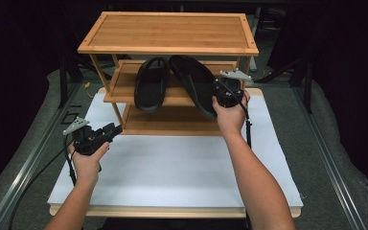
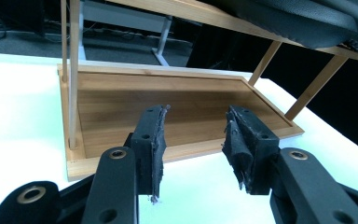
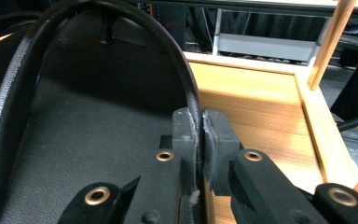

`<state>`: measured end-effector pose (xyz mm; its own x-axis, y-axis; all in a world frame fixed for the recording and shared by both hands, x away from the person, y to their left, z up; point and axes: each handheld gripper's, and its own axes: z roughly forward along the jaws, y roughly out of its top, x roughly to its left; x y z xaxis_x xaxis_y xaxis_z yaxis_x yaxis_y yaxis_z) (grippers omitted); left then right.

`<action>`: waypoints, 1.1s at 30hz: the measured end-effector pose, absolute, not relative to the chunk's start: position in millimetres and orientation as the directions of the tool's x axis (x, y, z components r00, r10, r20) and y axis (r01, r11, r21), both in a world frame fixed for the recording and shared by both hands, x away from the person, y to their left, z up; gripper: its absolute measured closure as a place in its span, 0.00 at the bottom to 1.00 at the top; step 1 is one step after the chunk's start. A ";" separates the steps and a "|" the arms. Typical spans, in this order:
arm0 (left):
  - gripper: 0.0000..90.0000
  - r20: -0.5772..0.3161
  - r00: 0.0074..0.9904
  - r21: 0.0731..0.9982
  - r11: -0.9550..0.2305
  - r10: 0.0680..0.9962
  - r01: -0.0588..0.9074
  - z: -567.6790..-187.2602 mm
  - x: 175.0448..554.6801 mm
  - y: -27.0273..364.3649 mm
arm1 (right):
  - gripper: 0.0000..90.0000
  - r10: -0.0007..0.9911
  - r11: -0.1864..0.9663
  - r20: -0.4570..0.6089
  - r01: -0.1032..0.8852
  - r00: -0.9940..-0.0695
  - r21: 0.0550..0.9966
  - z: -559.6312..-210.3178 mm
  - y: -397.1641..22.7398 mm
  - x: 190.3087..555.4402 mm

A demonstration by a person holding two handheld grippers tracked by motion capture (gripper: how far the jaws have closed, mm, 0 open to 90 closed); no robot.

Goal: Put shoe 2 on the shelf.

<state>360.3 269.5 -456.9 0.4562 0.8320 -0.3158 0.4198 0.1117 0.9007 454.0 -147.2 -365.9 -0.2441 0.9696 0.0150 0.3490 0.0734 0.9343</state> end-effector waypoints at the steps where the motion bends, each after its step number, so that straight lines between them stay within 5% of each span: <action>1: 0.63 -0.315 0.457 0.901 0.111 0.831 0.420 -456.7 360.3 269.5 | 0.93 0.971 0.078 0.012 0.359 -0.240 0.930 -365.3 -146.9 454.1; 12: 0.64 -0.315 0.460 0.902 0.110 0.830 0.418 -456.7 360.2 268.8 | 0.86 0.971 0.068 0.023 0.367 -0.237 0.928 -366.5 -143.0 454.5; 20: 0.63 -0.308 0.468 0.905 0.103 0.828 0.413 -453.5 362.3 265.5 | 0.71 0.954 0.015 0.094 0.359 -0.285 0.933 -363.9 -153.7 444.8; 33: 0.60 -0.290 0.506 0.927 0.108 0.812 0.358 -412.4 374.7 248.3 | 0.61 0.923 0.064 0.070 0.331 -0.377 0.942 -349.9 -168.0 409.4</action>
<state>374.7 248.3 -412.4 0.5061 0.8124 -0.2896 0.3581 0.1075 0.9275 409.4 -168.0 -349.9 -0.3775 0.9234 0.0701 0.3308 0.0638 0.9415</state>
